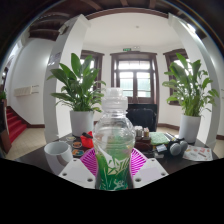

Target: Pour water

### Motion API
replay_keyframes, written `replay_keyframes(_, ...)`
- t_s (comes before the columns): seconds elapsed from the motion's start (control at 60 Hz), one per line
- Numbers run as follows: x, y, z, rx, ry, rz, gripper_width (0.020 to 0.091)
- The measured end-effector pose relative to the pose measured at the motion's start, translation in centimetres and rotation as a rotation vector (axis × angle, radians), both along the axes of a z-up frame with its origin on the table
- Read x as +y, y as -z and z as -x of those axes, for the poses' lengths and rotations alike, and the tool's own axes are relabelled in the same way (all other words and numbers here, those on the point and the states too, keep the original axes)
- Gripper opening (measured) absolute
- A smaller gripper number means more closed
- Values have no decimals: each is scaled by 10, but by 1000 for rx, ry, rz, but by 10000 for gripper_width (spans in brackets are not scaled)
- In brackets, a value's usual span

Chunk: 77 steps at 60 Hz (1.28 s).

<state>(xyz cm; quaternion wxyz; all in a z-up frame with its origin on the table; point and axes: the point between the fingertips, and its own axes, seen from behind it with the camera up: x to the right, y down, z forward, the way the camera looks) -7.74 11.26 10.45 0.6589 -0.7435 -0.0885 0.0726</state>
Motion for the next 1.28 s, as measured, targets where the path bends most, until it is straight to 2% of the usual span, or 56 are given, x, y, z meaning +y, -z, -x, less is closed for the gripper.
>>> replay_keyframes(0.2, 0, 3, -1, -19, 29, 18, 528)
replay_keyframes(0.283, -7, 17, -5, -46, 44, 83, 850)
replay_keyframes(0.317, -13, 17, -8, -49, 54, 87, 871)
replay_keyframes(0.383, -35, 16, -17, -44, 85, 88, 852)
replay_keyframes(0.6, -136, 28, -34, 45, 166, 203, 857)
replay_keyframes(0.683, -171, 18, -41, 44, 204, 220, 855)
replay_keyframes(0.8, -204, -16, -56, 40, 265, 170, 855)
replay_keyframes(0.9, -223, -34, -66, 16, 308, 163, 857)
replay_keyframes(1.283, -249, -74, -76, 12, 352, 107, 856)
